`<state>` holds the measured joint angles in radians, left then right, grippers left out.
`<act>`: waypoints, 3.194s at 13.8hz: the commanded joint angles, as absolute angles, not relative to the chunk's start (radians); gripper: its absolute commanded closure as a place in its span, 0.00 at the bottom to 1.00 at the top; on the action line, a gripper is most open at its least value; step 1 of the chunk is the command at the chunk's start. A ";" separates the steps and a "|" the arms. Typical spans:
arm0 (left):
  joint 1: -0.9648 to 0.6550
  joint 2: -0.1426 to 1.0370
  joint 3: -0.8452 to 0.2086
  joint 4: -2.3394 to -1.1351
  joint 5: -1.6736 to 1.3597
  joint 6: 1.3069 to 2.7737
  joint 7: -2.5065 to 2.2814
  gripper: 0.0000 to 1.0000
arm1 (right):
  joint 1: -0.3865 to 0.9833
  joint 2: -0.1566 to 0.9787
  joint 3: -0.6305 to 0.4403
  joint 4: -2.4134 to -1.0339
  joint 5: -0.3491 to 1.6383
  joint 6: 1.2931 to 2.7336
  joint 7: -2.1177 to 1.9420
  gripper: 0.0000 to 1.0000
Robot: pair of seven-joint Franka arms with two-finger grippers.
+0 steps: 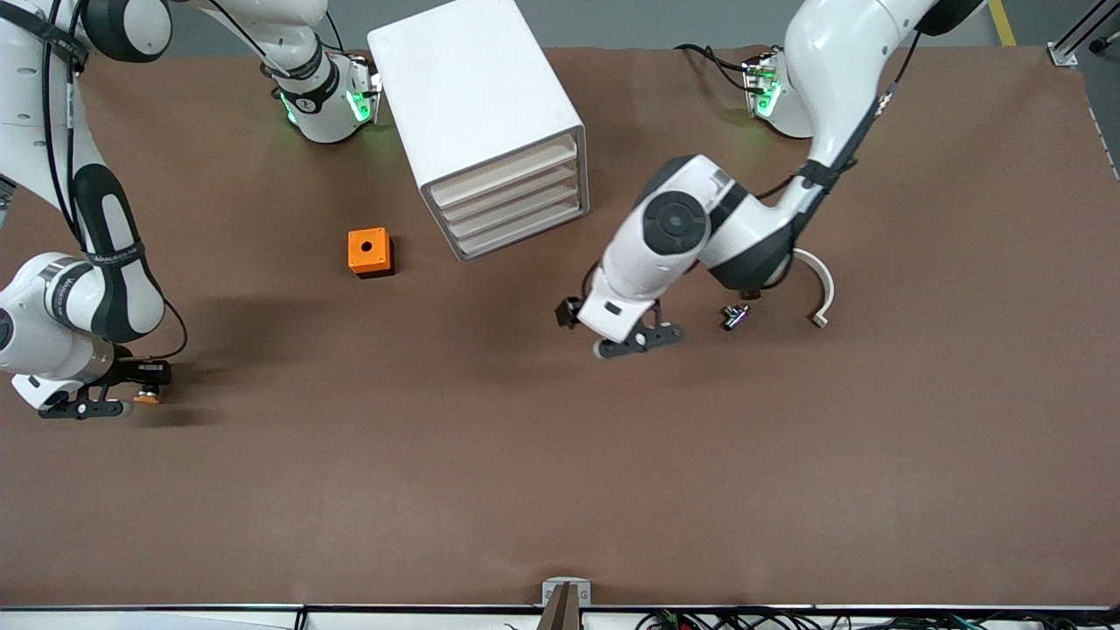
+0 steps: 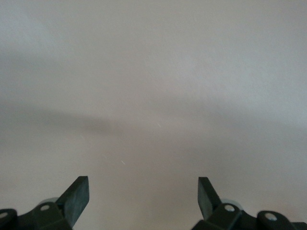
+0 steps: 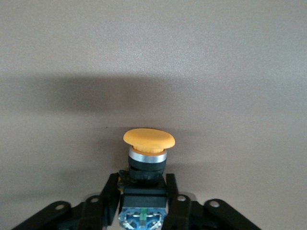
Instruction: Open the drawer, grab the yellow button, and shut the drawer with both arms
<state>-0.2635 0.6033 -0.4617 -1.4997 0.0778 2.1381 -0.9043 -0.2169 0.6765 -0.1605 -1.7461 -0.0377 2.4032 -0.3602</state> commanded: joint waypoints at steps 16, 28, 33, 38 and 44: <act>-0.012 0.278 -0.250 -1.514 0.051 1.772 -0.209 0.00 | 0.063 0.184 -0.133 -1.585 -0.041 1.723 0.037 0.00; -0.011 -0.047 -0.127 -1.669 -0.003 1.678 -0.219 0.00 | 0.060 0.176 -0.141 -1.417 -0.009 1.534 0.026 0.00; 0.011 -0.084 -0.129 -1.703 -0.044 1.669 -0.145 0.00 | 0.061 0.181 -0.141 -1.385 -0.009 1.517 0.026 0.00; 0.003 -0.077 -0.100 -1.695 -0.046 1.669 -0.138 0.00 | 0.066 0.175 -0.132 -1.385 0.003 1.514 0.023 0.00; -0.018 -0.049 -0.091 -1.666 -0.040 1.671 -0.141 0.00 | 0.026 0.178 -0.084 -1.385 0.020 1.531 0.023 0.00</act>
